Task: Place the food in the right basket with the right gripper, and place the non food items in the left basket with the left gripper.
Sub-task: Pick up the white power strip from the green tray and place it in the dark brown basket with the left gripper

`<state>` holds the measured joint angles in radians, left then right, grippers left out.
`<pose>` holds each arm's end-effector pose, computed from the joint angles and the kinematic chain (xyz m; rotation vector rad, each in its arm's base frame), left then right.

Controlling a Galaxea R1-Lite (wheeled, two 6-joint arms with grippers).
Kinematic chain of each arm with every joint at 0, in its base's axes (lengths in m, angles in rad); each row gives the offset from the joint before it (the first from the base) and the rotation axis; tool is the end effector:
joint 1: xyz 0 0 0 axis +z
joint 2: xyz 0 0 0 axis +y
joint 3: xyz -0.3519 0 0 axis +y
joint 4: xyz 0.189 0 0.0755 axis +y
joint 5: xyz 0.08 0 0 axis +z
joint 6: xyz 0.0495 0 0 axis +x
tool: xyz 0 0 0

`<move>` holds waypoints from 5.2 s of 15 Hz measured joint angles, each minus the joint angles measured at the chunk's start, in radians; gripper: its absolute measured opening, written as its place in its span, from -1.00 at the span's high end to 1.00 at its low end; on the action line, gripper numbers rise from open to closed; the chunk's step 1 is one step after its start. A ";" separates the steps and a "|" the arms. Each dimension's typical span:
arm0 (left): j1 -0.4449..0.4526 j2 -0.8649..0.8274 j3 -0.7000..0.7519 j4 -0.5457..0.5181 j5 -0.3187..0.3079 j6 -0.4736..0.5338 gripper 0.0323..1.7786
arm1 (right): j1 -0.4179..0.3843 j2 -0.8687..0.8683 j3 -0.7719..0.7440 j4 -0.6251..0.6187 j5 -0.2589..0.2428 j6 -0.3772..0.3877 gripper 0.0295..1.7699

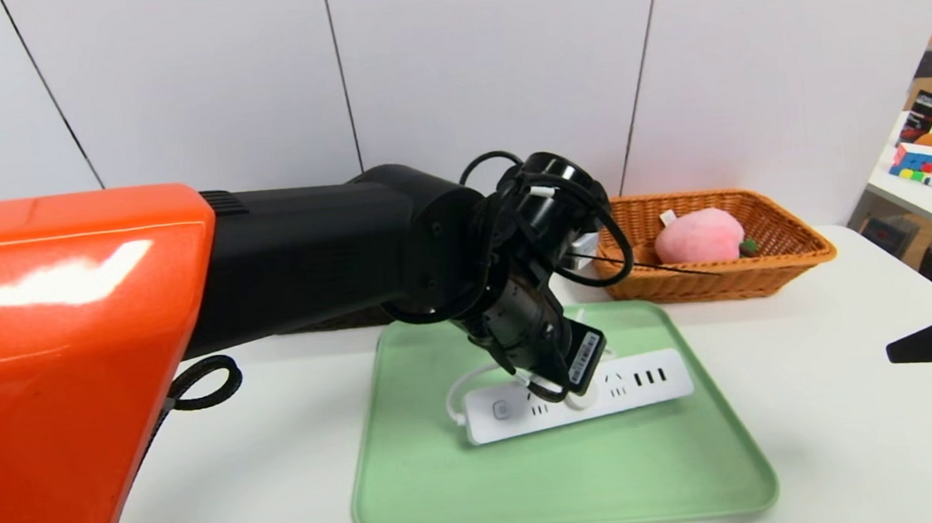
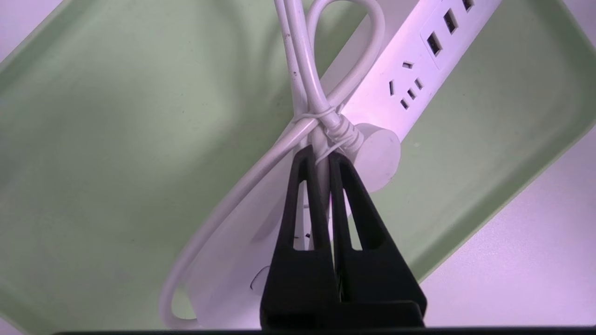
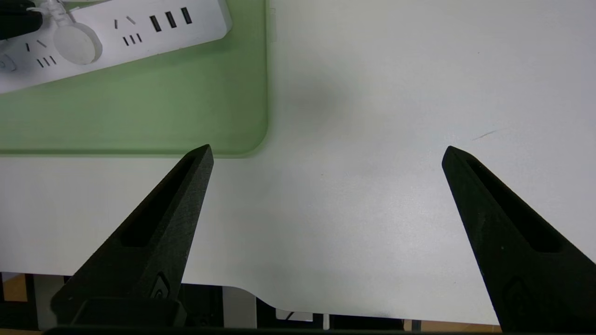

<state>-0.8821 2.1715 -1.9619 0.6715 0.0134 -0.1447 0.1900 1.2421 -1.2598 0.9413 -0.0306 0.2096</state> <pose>0.3068 -0.3716 0.2249 0.2647 0.8713 -0.7460 0.1497 0.0272 0.3086 0.0925 0.9293 0.0510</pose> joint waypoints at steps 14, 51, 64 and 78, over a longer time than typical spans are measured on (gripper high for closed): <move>-0.046 -0.085 0.000 0.002 -0.011 -0.019 0.95 | 0.000 -0.005 0.015 0.001 0.000 0.001 -0.92; 0.520 -0.223 -0.012 -0.196 0.053 0.007 0.95 | -0.021 -0.014 0.109 -0.001 0.003 0.001 -0.92; 0.591 -0.168 -0.008 -0.183 0.023 0.219 0.95 | -0.024 -0.018 0.108 0.000 0.000 0.004 -0.92; 0.696 -0.137 -0.008 -0.213 -0.147 0.403 0.95 | -0.023 -0.015 0.117 0.000 0.000 0.004 -0.92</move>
<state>-0.1862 2.0345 -1.9696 0.4589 -0.1336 0.2579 0.1672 1.2272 -1.1430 0.9413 -0.0306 0.2136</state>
